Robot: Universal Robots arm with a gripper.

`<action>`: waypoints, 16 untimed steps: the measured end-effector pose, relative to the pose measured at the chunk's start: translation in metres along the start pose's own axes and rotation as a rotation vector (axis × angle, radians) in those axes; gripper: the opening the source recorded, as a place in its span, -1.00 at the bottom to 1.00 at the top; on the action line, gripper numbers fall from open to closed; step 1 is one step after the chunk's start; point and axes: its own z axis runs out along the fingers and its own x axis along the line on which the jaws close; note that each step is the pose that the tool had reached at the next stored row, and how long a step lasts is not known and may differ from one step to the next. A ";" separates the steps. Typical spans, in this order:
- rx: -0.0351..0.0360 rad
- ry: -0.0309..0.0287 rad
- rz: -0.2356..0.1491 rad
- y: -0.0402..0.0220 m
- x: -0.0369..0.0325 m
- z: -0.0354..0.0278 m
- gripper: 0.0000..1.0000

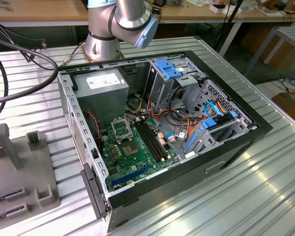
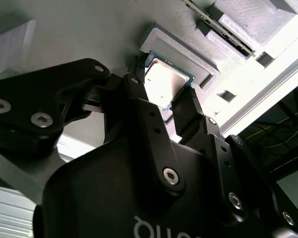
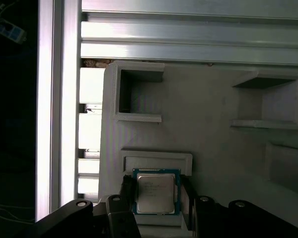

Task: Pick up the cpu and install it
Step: 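Pick up the cpu and move it towards the insertion slot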

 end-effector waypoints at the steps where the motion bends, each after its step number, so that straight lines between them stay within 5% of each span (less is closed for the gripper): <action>1: 0.0000 0.0000 0.000 0.0000 0.0000 0.0000 -0.06; 8: 0.0000 -0.0001 0.000 0.0003 0.0001 -0.0123 -0.06; 16: -0.0001 0.0000 0.000 0.0004 0.0002 -0.0162 -0.06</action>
